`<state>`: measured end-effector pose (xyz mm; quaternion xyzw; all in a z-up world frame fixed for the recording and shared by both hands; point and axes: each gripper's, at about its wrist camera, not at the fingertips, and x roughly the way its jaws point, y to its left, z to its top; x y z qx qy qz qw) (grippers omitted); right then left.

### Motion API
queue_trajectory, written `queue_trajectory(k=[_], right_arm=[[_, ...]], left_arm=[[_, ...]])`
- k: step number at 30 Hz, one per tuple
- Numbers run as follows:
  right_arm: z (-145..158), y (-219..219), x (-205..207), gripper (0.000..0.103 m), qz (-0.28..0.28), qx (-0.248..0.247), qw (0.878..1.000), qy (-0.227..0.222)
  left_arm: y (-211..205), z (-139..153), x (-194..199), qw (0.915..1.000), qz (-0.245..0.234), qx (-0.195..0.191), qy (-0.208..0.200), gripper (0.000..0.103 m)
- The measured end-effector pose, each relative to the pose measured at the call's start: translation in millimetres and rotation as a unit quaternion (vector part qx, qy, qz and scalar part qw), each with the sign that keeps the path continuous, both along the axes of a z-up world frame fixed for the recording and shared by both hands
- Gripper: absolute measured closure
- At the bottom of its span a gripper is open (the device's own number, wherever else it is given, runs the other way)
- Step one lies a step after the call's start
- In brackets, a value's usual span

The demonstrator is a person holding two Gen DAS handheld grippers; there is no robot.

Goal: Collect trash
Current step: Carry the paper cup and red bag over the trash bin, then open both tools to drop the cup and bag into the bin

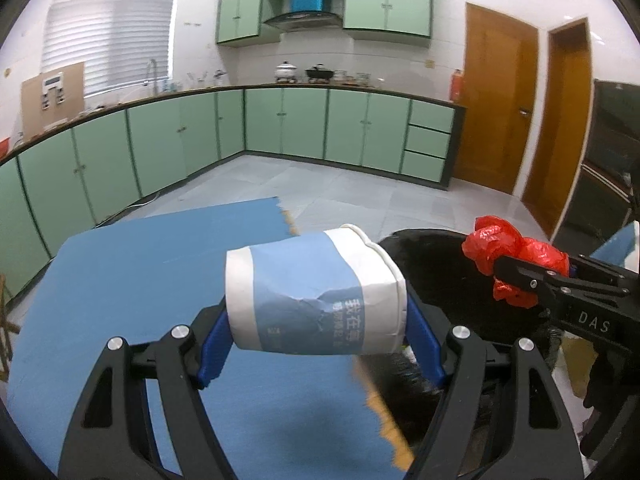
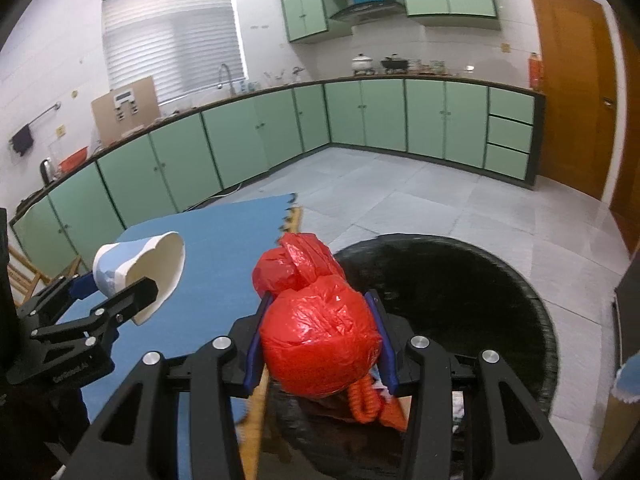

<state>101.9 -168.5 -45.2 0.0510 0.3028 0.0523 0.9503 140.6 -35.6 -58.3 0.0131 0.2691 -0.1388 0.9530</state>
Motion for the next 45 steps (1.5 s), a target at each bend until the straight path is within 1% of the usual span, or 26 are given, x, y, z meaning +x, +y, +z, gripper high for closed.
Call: queue_trajectory(k=[6,10,17,24,28,34,35,45], right_arm=[[1,-37,-9,0.058,-0.038,-0.001,0.999,-0.004],[-1,-57,-11,0.058,-0.057,-0.005,0.998,-0.004],[-6,-81,-9,0.058,-0.081,-0.007,0.997,0.0],[-21,-100,-5,0.058,-0.101,-0.003,0.995,0.013],[-27,-106,-2,0.058,-0.11,0.001,0.994,0.021],[-36,-116,4,0.058,-0.119,0.002,0.992,0.031],[-37,-116,5,0.058,-0.119,0.001,0.992,0.032],[-57,-123,18,0.058,-0.123,0.003,0.991,0.056]], left_arm=[[-38,-2,3,0.9992,-0.038,0.004,-0.007,0.03],[-63,-4,9,0.9983,-0.057,-0.001,-0.008,0.03],[-95,-14,24,0.9973,-0.073,-0.001,-0.006,0.03],[-124,-30,38,0.9962,-0.086,0.008,0.006,0.03],[-132,-36,52,0.9956,-0.091,0.013,0.017,0.03],[-143,-47,62,0.9948,-0.095,0.022,0.029,0.03],[-144,-46,65,0.9947,-0.096,0.024,0.031,0.03],[-156,-60,75,0.9929,-0.101,0.038,0.05,0.03]])
